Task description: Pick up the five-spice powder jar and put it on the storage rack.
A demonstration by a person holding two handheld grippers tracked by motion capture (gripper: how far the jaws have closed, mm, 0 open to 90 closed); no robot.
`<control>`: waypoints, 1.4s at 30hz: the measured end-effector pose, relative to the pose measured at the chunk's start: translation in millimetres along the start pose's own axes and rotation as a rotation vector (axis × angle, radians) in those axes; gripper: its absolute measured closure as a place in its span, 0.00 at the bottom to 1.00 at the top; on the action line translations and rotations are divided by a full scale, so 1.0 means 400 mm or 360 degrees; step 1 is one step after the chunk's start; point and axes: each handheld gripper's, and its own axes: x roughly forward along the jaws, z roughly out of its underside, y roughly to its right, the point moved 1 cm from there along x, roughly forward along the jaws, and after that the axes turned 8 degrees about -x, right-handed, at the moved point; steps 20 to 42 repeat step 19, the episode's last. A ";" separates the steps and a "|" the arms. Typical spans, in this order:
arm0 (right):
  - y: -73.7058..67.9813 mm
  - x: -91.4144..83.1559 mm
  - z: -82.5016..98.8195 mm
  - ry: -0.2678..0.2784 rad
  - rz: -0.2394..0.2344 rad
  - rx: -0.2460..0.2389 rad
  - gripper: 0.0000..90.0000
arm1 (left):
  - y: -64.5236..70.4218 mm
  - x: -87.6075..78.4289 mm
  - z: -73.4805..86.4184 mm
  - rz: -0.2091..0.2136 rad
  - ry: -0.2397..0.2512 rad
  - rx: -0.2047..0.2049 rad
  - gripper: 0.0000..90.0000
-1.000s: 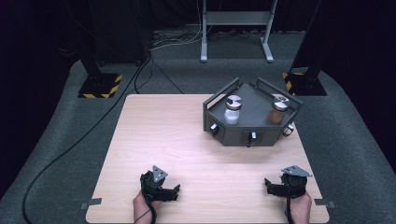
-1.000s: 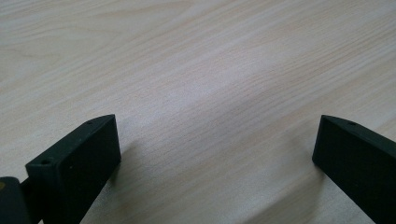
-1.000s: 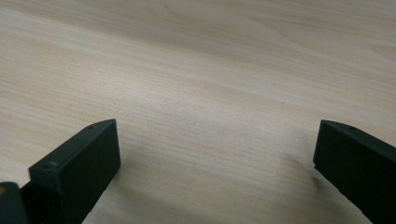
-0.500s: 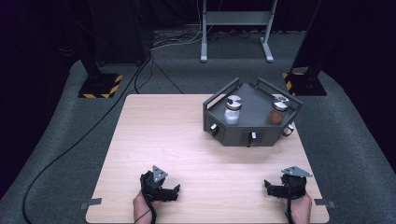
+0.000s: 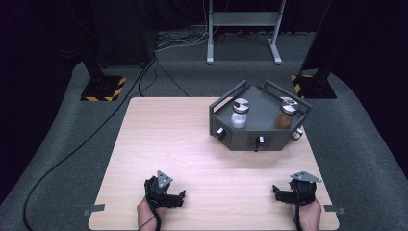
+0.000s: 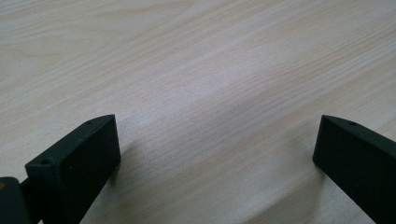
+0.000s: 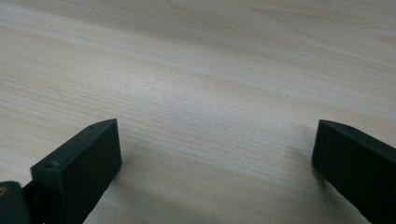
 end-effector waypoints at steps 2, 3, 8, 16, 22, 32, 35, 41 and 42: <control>0.002 0.000 0.000 0.0000 -0.0006 0.0002 0.01 | 0.000 0.000 0.000 0.0000 0.0000 0.0000 0.01; 0.001 0.000 0.000 0.0000 -0.0003 0.0004 0.01 | 0.000 0.000 0.000 0.0000 0.0000 0.0000 0.01; 0.001 0.000 0.001 0.0004 0.0001 0.0012 0.01 | 0.000 0.000 0.000 0.0000 0.0000 0.0000 0.01; 0.001 0.000 0.000 0.0001 0.0001 0.0009 0.01 | 0.001 0.000 0.000 -0.0002 0.0000 -0.0002 0.01; 0.001 0.000 0.001 0.0003 -0.0001 0.0007 0.01 | 0.001 0.000 0.000 -0.0002 0.0000 -0.0002 0.00; 0.001 0.000 0.001 0.0003 -0.0001 0.0007 0.01 | 0.001 0.000 0.000 -0.0002 0.0000 -0.0002 0.00; 0.001 0.000 0.001 0.0003 -0.0001 0.0007 0.01 | 0.001 0.000 0.000 -0.0002 0.0000 -0.0002 0.00; 0.001 0.000 0.001 0.0003 -0.0001 0.0007 0.01 | 0.001 0.000 0.000 -0.0002 0.0000 -0.0002 0.00; 0.001 0.000 0.001 0.0003 -0.0001 0.0007 0.01 | 0.001 0.000 0.000 -0.0002 0.0000 -0.0002 0.00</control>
